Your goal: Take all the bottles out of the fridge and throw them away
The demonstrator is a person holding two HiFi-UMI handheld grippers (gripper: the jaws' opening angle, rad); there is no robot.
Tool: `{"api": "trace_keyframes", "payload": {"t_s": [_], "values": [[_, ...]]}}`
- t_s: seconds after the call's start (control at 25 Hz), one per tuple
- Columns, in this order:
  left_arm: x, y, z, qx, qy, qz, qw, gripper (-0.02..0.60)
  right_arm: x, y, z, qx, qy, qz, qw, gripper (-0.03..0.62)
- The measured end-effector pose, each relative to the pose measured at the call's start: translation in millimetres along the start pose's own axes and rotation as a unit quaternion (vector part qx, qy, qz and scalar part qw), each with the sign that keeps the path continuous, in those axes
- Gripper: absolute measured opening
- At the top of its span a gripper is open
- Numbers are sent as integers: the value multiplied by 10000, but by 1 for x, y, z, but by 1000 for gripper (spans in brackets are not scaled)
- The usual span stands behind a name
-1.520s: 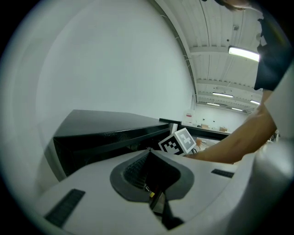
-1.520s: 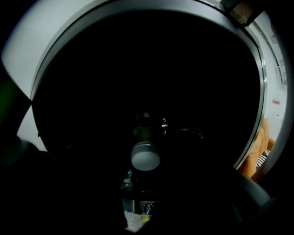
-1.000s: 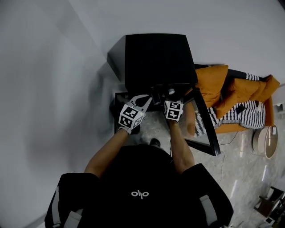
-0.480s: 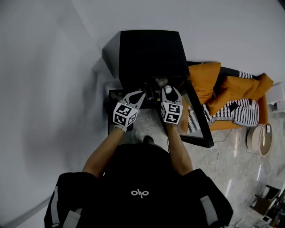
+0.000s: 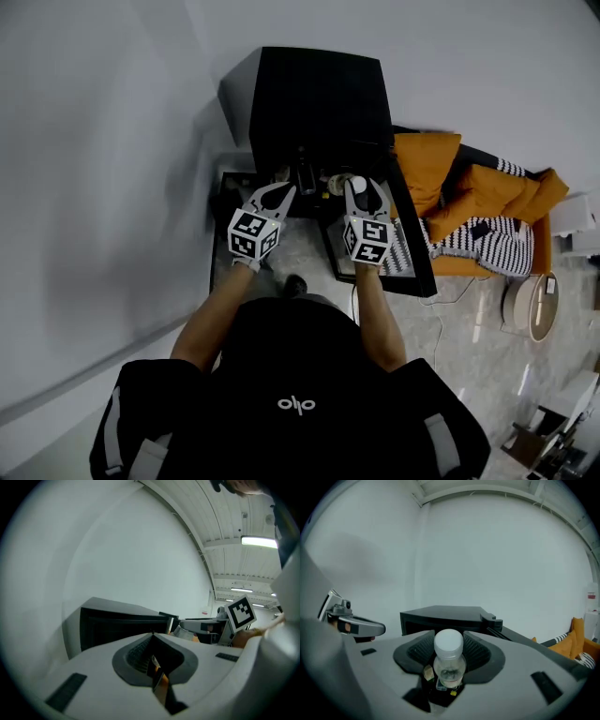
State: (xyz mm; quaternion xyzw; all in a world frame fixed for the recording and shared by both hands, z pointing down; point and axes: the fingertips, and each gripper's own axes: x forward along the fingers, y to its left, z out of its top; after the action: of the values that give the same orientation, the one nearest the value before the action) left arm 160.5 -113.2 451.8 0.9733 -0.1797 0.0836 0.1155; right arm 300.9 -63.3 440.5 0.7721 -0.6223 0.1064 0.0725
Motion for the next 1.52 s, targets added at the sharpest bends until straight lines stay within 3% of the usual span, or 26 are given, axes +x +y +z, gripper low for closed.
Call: {"api": "trace_keyframes", "payload": {"t_s": [0.36,0.72,1.04,1.52], "values": [[-46,-4,-10,-159,-212,664,9974,0,-24,10,-1,-186,-1,469,9987,193],[-98,17,-7,-150,-365,1317,9905,0,-17,50,2,-278,50,1050,9941,193],[-154,65,-5,-272,-434,1810,9821,0,7,122,9,-405,150,1618,9859,192],[-261,147,-16,-449,-566,2500,9655,0,39,268,7,-657,338,2424,9673,193]]}}
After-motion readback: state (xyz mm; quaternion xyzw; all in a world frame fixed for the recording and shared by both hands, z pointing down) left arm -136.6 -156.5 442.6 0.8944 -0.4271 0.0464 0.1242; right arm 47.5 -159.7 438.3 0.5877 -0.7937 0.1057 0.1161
